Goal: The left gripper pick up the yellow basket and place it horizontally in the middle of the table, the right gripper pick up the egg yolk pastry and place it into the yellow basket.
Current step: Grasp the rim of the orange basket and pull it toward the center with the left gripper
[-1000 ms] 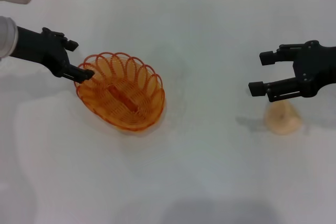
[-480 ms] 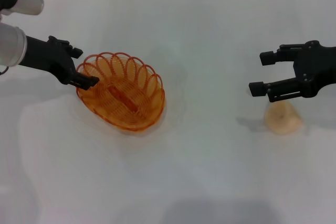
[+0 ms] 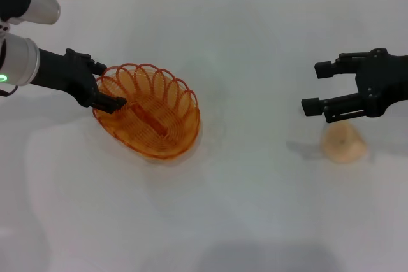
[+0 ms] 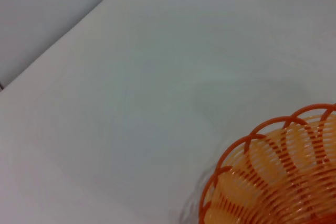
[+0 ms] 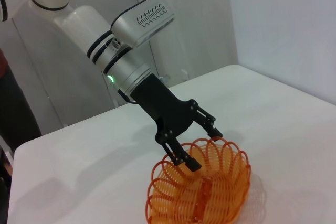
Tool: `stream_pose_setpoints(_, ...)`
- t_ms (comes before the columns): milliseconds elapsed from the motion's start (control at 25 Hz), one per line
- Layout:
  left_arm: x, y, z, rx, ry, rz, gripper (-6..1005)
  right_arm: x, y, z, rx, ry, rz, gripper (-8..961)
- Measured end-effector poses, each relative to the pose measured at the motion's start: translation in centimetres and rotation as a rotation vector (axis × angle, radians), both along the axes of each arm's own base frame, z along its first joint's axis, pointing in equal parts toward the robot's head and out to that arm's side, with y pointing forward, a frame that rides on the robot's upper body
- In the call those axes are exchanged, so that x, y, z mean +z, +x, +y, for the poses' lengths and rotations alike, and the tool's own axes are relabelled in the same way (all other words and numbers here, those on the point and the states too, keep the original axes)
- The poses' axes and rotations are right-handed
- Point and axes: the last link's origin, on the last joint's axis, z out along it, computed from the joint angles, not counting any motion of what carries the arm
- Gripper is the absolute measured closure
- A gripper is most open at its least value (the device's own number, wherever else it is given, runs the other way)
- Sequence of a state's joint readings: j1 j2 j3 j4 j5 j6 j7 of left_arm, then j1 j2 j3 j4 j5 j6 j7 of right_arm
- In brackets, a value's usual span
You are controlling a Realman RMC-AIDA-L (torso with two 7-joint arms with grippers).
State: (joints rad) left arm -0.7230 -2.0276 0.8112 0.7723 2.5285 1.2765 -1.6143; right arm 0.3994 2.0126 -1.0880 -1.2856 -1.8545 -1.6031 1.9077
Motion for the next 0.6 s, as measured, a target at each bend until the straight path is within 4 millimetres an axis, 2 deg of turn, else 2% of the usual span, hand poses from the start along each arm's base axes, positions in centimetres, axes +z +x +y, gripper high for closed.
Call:
stream_pose_setpoints(160, -0.13, 0.01, -0.06, 0.001, -0.002, -0.002, 111, 0.05, 0.01, 0.01, -0.002, 0.001, 0.001, 93)
stream_pose_setpoints(600, -0.21, 0.04, 0.02, 0.001, 0.005, -0.003, 239, 0.19, -0.15, 0.06, -0.002, 0.003, -0.004, 94)
